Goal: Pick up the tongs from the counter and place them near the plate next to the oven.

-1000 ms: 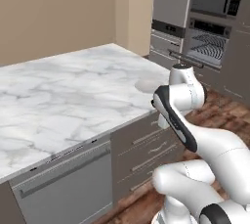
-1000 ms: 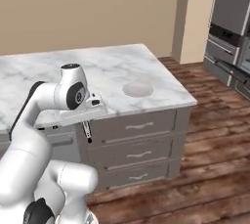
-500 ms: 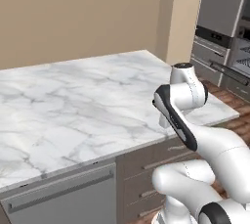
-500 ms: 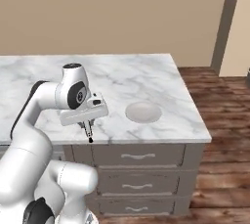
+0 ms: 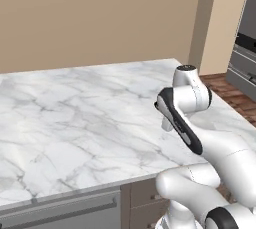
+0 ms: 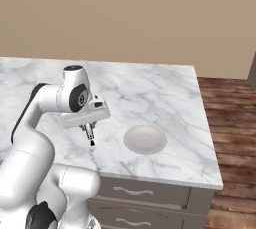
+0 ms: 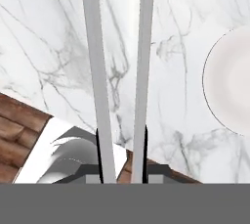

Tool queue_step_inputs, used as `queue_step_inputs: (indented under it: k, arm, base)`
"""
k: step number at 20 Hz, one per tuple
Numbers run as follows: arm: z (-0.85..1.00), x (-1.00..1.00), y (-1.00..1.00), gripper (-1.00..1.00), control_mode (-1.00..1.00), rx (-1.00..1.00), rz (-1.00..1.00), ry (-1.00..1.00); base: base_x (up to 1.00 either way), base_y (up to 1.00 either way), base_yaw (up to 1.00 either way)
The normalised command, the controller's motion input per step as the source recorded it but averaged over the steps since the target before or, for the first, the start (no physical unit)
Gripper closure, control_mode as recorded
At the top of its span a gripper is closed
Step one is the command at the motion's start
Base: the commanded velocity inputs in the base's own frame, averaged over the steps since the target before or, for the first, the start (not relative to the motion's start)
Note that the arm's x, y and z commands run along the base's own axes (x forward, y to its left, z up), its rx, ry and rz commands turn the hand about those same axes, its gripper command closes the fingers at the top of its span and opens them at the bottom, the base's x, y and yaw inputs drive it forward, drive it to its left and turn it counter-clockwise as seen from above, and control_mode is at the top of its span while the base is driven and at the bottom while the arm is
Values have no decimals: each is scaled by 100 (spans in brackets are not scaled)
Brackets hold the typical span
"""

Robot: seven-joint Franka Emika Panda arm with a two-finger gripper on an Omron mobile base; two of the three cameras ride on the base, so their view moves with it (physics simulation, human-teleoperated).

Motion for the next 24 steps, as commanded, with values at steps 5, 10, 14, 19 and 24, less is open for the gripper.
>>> queue_step_inputs:
  k: [5,10,14,19,24]
  arm:
    - [-27,83,-12,100,-100,8,1,4]
    - [-45,43,0,100,-100,2,-9,0]
    - [-53,18,0,100,-100,0,-17,0]
    - [-48,0,0,100,-100,0,-26,0]
    - [-30,-2,0,100,-100,1,-23,0]
  base:
    - [0,0,0]
    - [0,0,0]
    - [0,0,0]
    - [0,0,0]
    - [0,0,0]
